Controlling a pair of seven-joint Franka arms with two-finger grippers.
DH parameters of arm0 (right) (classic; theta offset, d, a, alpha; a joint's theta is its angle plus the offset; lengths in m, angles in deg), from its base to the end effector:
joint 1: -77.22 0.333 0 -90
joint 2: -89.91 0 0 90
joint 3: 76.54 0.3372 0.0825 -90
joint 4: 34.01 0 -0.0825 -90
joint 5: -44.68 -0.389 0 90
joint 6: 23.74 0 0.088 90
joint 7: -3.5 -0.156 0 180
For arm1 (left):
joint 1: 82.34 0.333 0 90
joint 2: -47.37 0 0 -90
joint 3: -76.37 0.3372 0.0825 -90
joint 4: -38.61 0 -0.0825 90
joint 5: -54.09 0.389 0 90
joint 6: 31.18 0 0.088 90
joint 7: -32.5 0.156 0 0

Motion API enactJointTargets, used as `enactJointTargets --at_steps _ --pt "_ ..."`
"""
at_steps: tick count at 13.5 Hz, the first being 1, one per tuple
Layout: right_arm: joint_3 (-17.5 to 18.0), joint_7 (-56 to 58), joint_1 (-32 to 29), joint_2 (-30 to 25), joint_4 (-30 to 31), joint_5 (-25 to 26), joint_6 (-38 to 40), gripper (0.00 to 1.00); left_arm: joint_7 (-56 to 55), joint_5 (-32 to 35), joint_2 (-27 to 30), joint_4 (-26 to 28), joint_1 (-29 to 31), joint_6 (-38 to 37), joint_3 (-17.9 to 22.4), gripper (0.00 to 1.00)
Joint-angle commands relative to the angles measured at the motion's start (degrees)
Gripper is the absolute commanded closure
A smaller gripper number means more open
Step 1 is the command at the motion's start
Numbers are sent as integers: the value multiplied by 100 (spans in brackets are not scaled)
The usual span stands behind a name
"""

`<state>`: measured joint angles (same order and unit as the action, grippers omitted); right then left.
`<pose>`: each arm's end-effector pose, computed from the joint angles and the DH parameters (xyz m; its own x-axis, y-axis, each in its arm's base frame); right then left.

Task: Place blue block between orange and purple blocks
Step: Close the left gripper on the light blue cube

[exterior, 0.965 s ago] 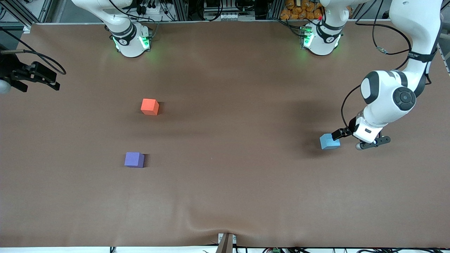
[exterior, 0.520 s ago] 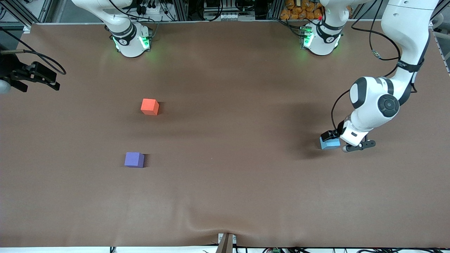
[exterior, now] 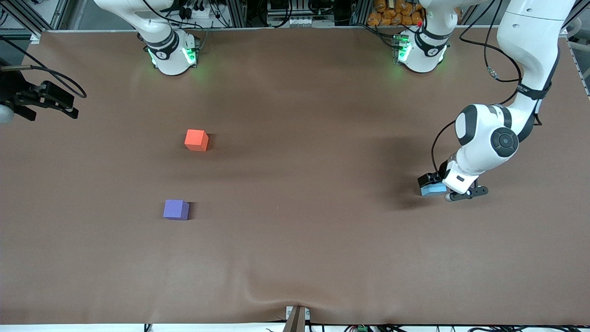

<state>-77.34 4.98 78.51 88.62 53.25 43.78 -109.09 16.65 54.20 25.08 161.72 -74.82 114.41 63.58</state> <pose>0.5434 0.0071 0.6247 0.9993 0.0357 -0.0104 0.0355 -0.9992 -0.0163 0.5802 -0.0561 0.1902 0.9801 0.1980 -0.0110 0.1982 -0.9766 0.0830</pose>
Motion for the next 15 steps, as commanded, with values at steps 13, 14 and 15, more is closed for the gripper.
enactJointTargets --at_steps 13,14,15 --pt "19 36 -50 -20 -6 37 35 0 29 103 -188 -50 48 66 66 0" --pt "19 36 -50 -20 -6 37 44 0 29 225 -222 -59 48 66 83 0" --pt "19 36 -50 -20 -6 37 44 0 29 331 -240 -59 57 66 83 0"
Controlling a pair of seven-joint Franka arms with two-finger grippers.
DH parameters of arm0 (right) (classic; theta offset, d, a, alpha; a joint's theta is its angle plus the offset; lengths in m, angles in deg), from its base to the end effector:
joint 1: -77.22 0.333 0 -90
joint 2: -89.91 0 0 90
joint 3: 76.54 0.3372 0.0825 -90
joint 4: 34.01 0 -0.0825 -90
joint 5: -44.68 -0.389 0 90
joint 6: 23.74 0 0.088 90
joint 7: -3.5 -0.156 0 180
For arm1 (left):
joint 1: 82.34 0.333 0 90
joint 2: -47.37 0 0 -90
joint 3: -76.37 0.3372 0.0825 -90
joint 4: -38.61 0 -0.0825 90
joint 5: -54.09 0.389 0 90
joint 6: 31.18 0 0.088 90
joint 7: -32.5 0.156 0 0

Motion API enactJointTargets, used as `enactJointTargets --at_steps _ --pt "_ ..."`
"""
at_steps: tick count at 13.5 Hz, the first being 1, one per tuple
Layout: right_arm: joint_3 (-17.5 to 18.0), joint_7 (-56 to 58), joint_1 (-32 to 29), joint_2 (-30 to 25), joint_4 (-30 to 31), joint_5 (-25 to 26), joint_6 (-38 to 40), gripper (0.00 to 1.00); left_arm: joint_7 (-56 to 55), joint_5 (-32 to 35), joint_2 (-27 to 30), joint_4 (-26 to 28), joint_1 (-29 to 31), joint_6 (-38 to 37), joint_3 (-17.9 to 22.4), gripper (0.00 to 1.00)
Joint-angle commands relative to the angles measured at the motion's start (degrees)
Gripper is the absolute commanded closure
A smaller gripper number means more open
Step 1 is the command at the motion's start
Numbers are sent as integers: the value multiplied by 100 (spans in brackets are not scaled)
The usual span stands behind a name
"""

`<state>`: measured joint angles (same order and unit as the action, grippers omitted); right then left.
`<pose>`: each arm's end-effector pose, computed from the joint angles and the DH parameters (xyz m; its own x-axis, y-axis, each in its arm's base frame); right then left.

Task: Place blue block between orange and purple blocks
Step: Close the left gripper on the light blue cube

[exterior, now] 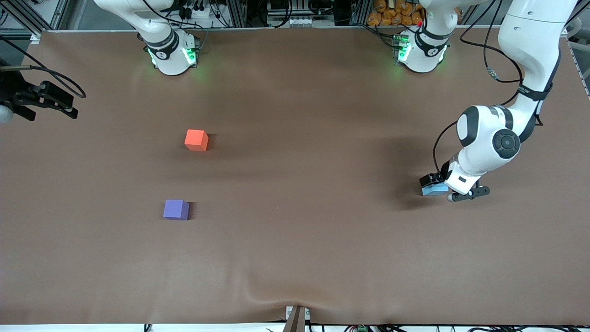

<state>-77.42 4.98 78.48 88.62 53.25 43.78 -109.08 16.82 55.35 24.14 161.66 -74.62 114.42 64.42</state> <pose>0.5434 0.0061 0.6247 0.9994 0.0337 -0.0106 0.0336 -0.9993 -0.0163 0.5791 -0.0454 0.1806 0.9804 0.1960 -0.0212 0.1970 -0.9782 0.0661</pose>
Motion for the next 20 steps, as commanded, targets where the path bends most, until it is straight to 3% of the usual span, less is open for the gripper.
enactJointTargets --at_steps 1,13,14,16,18,20 --pt "27 36 -47 -20 -7 37 44 0 12 251 -147 -53 54 65 -1 0" --pt "27 36 -56 -20 -7 37 44 0 21 383 -349 -194 151 74 -1 0" --pt "27 36 -56 -20 2 37 61 0 21 383 -349 -194 142 74 -1 9" --pt "27 36 -56 -20 -7 37 70 0 29 383 -349 -194 142 74 -1 50" --pt "27 36 -56 -20 2 37 79 0 47 383 -323 -194 151 57 -1 97" --pt "27 36 -56 -20 2 37 70 0 91 383 -288 -255 151 39 -1 100"
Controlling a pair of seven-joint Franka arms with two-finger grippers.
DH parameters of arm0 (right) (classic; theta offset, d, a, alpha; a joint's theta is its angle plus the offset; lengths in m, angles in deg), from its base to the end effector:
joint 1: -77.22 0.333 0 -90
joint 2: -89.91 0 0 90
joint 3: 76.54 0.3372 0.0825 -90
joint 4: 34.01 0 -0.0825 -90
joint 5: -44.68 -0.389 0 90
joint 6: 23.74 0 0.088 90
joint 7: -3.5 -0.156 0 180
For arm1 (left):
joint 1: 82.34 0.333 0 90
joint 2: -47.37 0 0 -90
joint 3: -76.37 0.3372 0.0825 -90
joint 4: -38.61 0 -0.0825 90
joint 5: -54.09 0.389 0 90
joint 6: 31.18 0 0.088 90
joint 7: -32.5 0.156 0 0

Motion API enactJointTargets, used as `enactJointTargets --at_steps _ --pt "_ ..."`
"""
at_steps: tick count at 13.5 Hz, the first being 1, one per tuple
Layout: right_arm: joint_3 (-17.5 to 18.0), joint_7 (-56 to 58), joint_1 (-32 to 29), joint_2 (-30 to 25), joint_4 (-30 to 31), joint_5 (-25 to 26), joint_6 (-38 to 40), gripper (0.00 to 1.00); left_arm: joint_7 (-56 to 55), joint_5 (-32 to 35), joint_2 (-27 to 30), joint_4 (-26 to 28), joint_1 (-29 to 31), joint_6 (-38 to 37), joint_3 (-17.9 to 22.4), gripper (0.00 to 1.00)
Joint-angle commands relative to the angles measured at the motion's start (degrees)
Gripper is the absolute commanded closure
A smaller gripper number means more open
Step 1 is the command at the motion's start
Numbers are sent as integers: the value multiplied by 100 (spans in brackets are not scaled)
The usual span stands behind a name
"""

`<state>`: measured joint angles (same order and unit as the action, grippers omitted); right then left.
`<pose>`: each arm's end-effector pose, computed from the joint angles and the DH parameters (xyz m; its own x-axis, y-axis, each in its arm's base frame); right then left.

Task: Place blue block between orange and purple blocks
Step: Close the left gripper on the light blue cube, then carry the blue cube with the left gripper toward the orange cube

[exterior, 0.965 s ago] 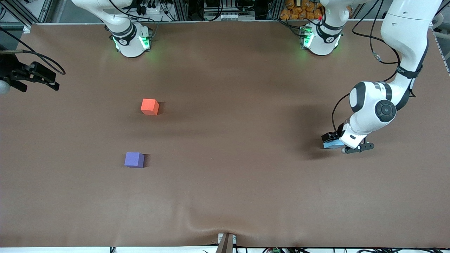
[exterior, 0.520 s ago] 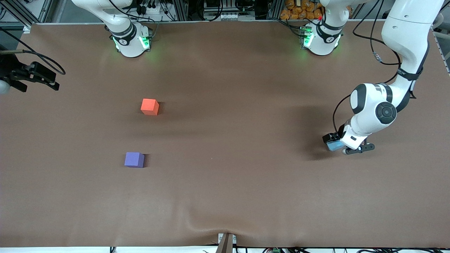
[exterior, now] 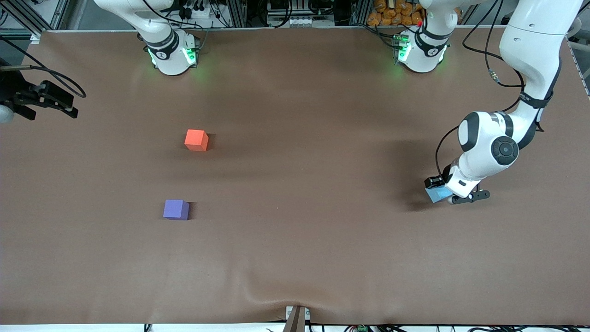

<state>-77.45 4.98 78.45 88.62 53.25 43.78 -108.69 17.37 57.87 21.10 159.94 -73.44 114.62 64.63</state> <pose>0.5423 0.0055 0.6241 0.9993 0.0328 -0.0174 0.0325 -0.9993 -0.0165 0.5852 -0.0315 0.1614 0.9836 0.1774 -0.0325 0.1788 -0.9828 0.0474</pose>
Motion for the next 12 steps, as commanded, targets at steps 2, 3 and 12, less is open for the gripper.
enactJointTargets --at_steps 2,3,12 --pt "30 36 -53 -20 1 37 31 0 45 132 235 -83 41 -94 -40 100" --pt "30 36 -53 -20 1 37 31 0 1 132 428 -109 7 -417 -101 100" --pt "30 36 -62 6 -7 37 31 0 -1519 114 -121 -2109 -1272 -2020 -2193 100"
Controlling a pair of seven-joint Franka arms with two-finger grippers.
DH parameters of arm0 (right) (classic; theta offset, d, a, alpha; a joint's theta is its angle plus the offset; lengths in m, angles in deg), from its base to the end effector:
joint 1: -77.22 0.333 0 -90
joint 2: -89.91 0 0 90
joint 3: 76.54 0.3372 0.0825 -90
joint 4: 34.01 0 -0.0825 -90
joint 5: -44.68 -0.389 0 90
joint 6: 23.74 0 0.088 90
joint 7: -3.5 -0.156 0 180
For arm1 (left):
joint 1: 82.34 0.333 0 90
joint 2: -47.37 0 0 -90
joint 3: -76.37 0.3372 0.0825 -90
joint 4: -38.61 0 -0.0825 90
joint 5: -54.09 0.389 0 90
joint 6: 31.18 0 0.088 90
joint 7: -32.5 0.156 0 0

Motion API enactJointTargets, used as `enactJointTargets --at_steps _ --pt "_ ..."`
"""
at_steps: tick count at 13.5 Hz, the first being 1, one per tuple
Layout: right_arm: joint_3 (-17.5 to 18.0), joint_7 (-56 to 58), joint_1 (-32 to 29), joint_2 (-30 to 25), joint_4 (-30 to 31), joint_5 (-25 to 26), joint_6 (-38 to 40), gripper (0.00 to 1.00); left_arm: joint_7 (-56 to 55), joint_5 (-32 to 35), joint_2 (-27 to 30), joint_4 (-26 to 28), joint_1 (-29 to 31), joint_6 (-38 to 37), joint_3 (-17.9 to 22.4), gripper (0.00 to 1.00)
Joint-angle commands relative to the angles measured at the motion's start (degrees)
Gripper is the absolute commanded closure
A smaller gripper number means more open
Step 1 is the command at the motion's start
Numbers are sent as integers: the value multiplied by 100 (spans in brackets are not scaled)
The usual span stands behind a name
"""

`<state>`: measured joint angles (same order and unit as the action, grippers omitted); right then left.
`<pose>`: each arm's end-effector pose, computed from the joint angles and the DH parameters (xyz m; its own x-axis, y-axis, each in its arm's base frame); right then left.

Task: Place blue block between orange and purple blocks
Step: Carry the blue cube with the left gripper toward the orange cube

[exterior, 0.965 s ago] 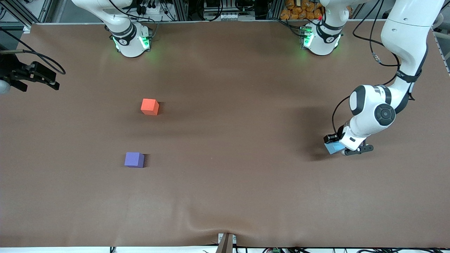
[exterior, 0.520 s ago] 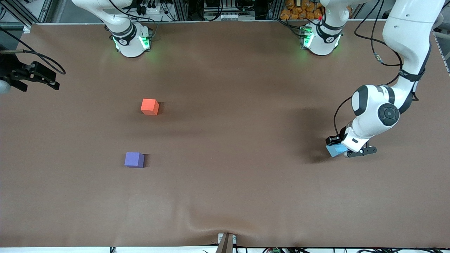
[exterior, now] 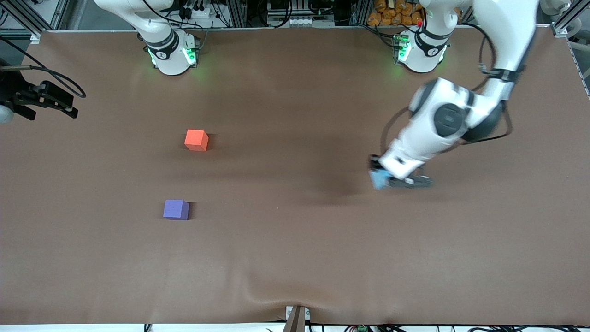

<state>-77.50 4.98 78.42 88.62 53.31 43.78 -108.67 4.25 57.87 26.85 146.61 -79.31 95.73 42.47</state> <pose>0.5422 0.0047 0.6236 0.9993 0.0314 -0.0188 0.0311 -0.9994 -0.0165 0.5570 -0.3083 0.3194 0.9979 -0.0542 -0.0365 -0.0486 -0.9887 0.1419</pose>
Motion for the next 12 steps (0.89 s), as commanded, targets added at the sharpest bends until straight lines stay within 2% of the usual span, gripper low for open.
enactJointTargets --at_steps 1,4,5,8,10,11,12 --pt "34 36 -59 15 -12 37 29 0 -260 122 -1021 -1163 -1098 -131 58 100" --pt "34 36 -41 15 -12 37 20 0 -270 123 -1909 -2333 -2215 -131 452 100" --pt "34 36 -41 15 -12 29 20 0 -296 114 -2155 -2667 -2697 -114 741 100" --pt "34 45 -67 216 -56 37 -24 0 -759 52 -2858 -3581 -4279 61 1936 100" --pt "34 54 3 304 -56 108 -15 0 -1304 43 -3246 -3734 -4862 779 2307 100" --pt "52 54 38 331 -56 108 -6 0 -1455 43 -3300 -3725 -4916 922 2343 83" --pt "61 36 90 340 -56 108 11 0 -1595 43 -3309 -3716 -4934 941 2344 1"
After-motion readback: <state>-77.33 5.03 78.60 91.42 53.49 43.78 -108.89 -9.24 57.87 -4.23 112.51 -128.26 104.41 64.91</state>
